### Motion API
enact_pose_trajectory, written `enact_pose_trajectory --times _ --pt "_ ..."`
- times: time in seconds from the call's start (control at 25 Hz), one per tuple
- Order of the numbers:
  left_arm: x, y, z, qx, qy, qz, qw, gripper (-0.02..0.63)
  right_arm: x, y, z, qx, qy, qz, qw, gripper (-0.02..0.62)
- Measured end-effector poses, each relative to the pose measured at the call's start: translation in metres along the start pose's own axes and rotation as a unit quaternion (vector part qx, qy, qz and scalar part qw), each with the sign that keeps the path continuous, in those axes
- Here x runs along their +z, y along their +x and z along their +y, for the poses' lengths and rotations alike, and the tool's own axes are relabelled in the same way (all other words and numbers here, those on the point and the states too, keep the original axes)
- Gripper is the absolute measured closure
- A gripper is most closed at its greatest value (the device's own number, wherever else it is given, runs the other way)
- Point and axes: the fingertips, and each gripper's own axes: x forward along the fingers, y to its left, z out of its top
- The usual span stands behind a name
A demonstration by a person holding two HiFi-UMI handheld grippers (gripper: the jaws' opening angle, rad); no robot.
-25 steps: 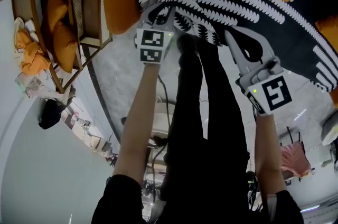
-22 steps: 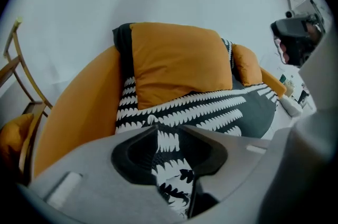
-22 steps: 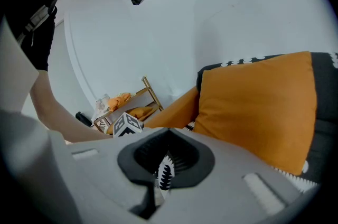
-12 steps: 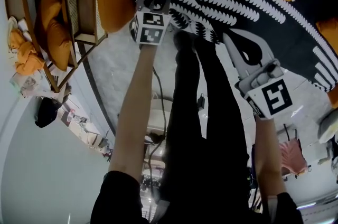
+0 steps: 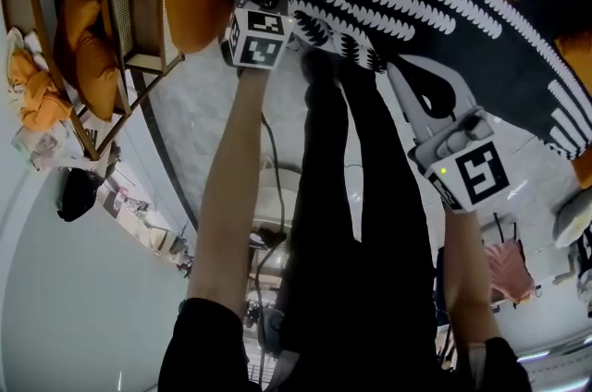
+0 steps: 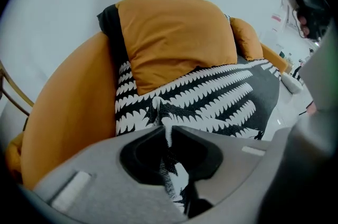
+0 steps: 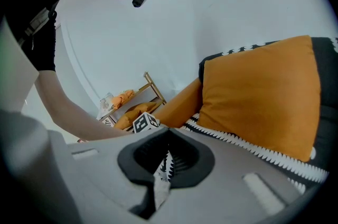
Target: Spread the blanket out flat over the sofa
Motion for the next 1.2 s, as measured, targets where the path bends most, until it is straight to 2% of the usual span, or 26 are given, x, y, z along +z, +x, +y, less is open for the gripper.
enact_pose_trajectory --times 0.28,0.52,0.76,0.88,1.04,1.2 --pt "0.002 -0.019 -0.007 -0.001 -0.020 -0.011 0.9997 0.578 0.006 0.000 0.009 0.008 0.004 -0.004 1.000 0.592" --pt "0.002 -0.049 -0.014 0.005 0.001 -0.024 0.9997 0.581 0.009 -0.006 0.017 0.018 -0.009 -0.014 1.000 0.592" --pt "-0.033 -0.086 -0.002 0.018 -0.016 -0.034 0.9991 0.583 0.003 0.004 0.043 0.025 -0.024 -0.008 0.999 0.592" --pt "-0.047 -0.098 -0.018 0.021 -0.021 -0.033 0.9990 0.583 -0.008 -0.013 0.050 0.025 -0.027 -0.007 0.999 0.592" --pt "-0.048 -0.111 -0.058 0.020 -0.025 -0.038 0.9987 0.584 -0.022 -0.057 0.050 0.016 -0.029 -0.017 0.999 0.592" --pt "-0.067 -0.127 -0.059 0.016 -0.033 -0.036 0.9987 0.584 -0.020 -0.061 0.076 0.012 -0.036 -0.011 0.999 0.592"
